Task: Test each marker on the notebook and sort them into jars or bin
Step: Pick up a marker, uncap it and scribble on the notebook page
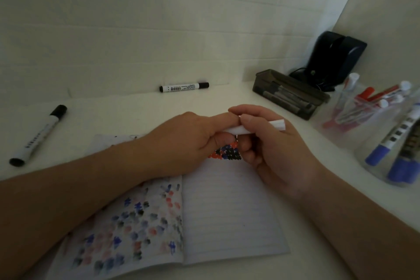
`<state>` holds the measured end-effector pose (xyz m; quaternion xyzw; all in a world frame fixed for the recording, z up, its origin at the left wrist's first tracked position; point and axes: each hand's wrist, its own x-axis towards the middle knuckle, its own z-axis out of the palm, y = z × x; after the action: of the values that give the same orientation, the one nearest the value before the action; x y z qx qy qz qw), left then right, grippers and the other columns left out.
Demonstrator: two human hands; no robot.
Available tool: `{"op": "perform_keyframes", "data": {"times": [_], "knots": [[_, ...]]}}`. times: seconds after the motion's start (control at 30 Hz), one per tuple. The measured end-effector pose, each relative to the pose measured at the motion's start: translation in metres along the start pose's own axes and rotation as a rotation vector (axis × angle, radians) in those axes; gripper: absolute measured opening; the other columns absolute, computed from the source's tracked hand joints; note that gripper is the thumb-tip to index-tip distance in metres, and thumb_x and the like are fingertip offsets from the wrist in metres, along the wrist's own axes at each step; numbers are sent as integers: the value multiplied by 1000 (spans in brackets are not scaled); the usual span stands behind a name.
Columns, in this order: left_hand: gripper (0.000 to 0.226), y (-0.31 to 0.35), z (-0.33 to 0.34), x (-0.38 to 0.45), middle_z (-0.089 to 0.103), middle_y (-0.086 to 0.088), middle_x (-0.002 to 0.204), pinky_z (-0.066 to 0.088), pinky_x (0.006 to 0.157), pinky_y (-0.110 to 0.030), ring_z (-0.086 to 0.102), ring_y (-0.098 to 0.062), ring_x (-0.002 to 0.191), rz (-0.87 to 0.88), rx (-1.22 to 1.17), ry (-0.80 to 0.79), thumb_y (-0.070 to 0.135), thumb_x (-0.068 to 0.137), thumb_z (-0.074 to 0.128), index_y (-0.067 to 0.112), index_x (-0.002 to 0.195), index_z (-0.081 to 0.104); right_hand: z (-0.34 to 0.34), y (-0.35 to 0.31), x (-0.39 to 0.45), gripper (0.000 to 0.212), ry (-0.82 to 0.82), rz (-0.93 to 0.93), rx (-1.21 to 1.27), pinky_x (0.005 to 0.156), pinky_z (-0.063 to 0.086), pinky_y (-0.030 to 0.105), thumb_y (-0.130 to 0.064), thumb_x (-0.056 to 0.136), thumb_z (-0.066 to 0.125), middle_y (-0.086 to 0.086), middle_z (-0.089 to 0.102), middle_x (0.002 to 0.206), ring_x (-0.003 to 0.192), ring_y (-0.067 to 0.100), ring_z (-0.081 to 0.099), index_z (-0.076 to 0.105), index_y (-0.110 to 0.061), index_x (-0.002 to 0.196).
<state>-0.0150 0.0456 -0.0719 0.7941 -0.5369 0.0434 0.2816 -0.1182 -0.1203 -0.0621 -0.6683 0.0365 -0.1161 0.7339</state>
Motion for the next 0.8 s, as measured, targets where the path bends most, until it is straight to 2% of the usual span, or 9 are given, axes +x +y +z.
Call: {"op": "perform_keyframes", "data": {"times": [0.13,0.23,0.33,0.43,0.53,0.63,0.67,0.73,0.8], "knots": [[27,-2,1,0,62,12,76,43,60,-25,57,-7,62,11,9,15,47,106,42,43,131,51,2,0,1,31,4,-3,44,44,40,21,-7,102,53,8,55,61,52,13,50,78,-23,94],[25,-1,-1,-2,66,13,84,45,62,-19,60,-6,68,5,-80,118,44,104,50,44,129,52,0,-2,2,26,4,-26,46,49,44,24,-8,100,56,10,57,64,54,16,52,77,-23,93],[12,-6,-5,-4,64,9,79,47,54,-21,57,-8,59,-111,-249,226,38,103,54,39,115,56,-7,-7,4,16,-10,-24,104,52,47,24,-13,93,60,9,61,68,57,17,54,74,-18,89],[6,-13,-7,-5,62,12,73,43,51,-18,52,-6,56,-158,-286,230,36,103,54,38,104,59,-14,-9,5,16,0,23,218,54,47,24,-15,91,56,8,61,71,61,18,53,71,-12,94],[12,-14,-7,-6,63,14,77,44,56,-15,55,-5,61,-152,-272,237,32,102,57,36,113,61,-21,-8,6,14,-2,63,315,56,49,25,-19,88,57,5,60,71,64,17,53,70,-14,92],[24,-15,-8,-5,66,8,84,49,60,-20,58,-6,63,-190,-361,306,29,102,59,37,123,51,-26,-10,5,3,-73,100,307,64,53,28,-18,85,63,4,63,73,69,20,60,65,-17,87],[26,-15,-9,-5,68,7,87,52,62,-25,60,-6,64,-216,-432,329,29,102,59,38,123,46,-27,-9,5,4,-102,120,259,66,53,31,-17,83,67,5,67,76,72,21,63,64,-18,85],[23,-14,-11,-5,70,7,88,56,66,-33,62,-11,67,-248,-524,357,32,104,56,38,122,44,-25,-7,4,20,-173,182,193,68,51,33,-17,76,82,9,73,91,77,21,65,66,-19,89],[18,-11,-12,-7,70,6,87,55,68,-33,62,-10,68,-231,-500,330,40,105,49,32,121,52,-22,-4,5,40,-231,217,238,72,50,32,-21,77,87,5,74,107,84,18,64,72,-23,114]]}}
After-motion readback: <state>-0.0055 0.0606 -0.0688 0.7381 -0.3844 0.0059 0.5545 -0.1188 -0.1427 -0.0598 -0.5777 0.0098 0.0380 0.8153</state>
